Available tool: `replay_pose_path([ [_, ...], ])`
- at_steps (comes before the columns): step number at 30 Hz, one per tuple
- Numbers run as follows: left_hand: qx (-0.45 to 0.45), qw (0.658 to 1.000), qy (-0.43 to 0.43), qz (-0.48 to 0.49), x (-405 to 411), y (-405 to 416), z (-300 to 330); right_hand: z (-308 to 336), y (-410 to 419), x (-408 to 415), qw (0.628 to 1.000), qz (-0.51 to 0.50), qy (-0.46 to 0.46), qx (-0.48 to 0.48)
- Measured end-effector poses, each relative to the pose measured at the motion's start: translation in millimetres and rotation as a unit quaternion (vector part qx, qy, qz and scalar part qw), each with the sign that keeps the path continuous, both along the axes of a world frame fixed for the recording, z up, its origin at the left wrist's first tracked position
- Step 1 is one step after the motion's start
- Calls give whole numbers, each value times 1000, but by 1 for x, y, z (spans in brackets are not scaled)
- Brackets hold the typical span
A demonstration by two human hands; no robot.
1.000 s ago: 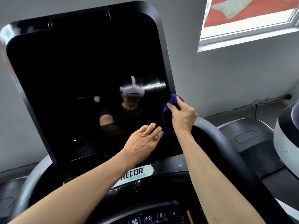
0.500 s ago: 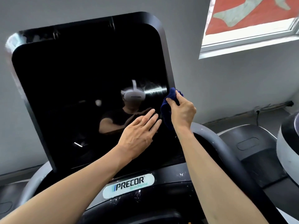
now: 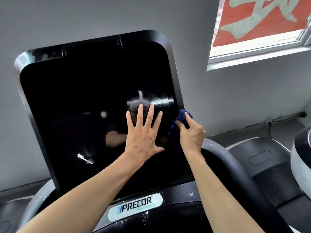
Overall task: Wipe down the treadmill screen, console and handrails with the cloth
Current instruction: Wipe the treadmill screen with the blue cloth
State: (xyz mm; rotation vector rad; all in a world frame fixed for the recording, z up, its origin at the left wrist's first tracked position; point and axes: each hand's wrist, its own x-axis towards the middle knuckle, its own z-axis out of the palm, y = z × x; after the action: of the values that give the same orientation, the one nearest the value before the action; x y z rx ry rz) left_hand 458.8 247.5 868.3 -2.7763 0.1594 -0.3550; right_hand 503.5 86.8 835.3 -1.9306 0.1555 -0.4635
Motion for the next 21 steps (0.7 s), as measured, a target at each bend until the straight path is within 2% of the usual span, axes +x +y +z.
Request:
replay_pose_path([
  [3, 8, 1000, -5, 21, 4, 5, 5, 15, -1, 16, 1000, 6, -10, -26],
  [6, 20, 999, 7, 29, 7, 8, 6, 37, 4, 37, 999, 12, -41, -12],
  [12, 19, 999, 17, 25, 9, 10, 5, 7, 2, -1, 999, 1, -43, -18],
  [14, 22, 999, 15, 26, 9, 12, 4, 16, 2, 13, 998, 6, -38, -39],
  [17, 20, 999, 16, 23, 9, 14, 1, 41, 9, 43, 998, 9, -59, -13],
  [21, 11, 1000, 10, 17, 10, 18, -1, 19, 11, 18, 997, -8, -76, -26],
])
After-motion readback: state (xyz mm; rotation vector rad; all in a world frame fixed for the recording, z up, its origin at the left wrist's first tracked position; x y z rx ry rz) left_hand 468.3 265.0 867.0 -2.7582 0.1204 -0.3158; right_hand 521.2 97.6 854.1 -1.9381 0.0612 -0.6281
